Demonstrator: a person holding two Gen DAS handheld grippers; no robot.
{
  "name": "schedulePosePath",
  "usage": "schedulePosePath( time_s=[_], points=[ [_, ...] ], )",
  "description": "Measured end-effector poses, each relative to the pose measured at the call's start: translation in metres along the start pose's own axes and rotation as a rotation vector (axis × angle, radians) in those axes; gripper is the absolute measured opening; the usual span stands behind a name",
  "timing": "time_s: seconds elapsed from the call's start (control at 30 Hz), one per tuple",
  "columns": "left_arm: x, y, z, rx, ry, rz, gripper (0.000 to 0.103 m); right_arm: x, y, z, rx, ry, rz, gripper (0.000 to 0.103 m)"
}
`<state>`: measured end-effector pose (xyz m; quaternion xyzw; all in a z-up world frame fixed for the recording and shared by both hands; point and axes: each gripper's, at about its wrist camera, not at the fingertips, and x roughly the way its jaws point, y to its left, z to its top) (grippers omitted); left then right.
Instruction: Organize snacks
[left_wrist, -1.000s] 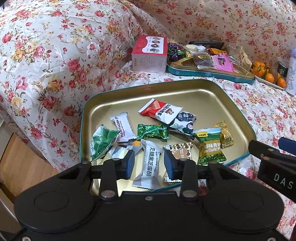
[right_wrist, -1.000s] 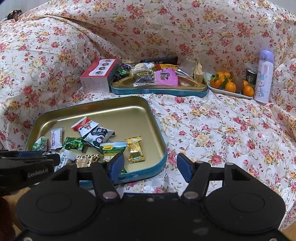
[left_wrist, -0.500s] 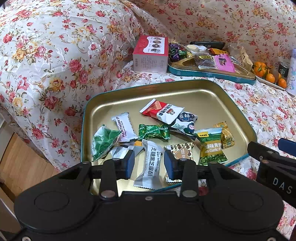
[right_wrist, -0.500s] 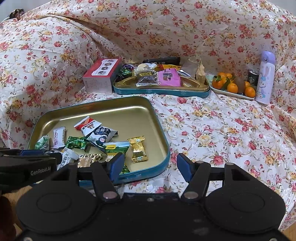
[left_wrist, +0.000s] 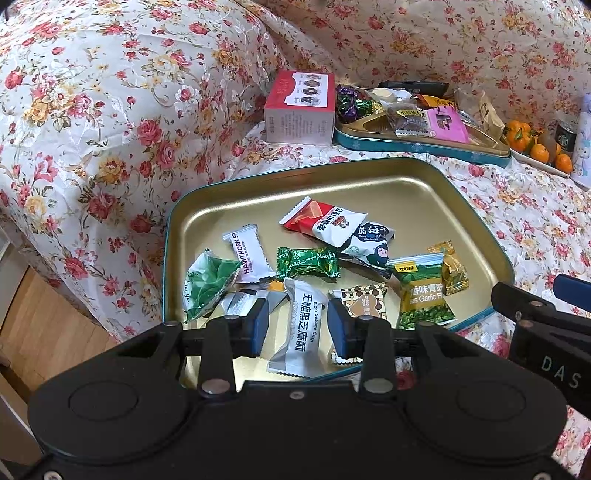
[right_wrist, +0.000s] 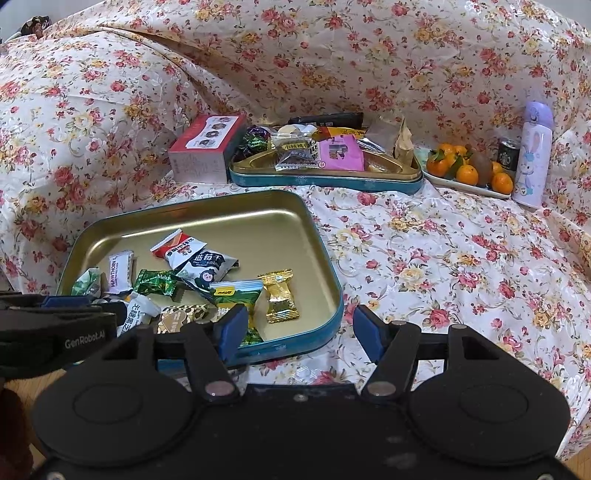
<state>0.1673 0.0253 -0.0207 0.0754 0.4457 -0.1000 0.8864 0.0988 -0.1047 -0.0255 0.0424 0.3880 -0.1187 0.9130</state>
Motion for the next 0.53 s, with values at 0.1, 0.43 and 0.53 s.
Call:
schedulePosePath(
  time_s=[0.1,0.43,0.53],
  points=[
    [0.0001,-0.0001,0.0,-0.001,-0.001,0.001,0.046,-0.0001,-0.0006,0.0,-0.001,0.0,0.001,0.067],
    [0.0002,-0.0005,-0.0006,0.005,-0.009,0.006,0.046,0.0,-0.0004,0.0004,0.0,0.001,0.001,0.067],
    [0.0008,-0.0012,-0.0008,0.014,-0.013,0.007,0.046,0.0003,-0.0004,-0.0002,0.0,0.001,0.002,0.067]
  ],
)
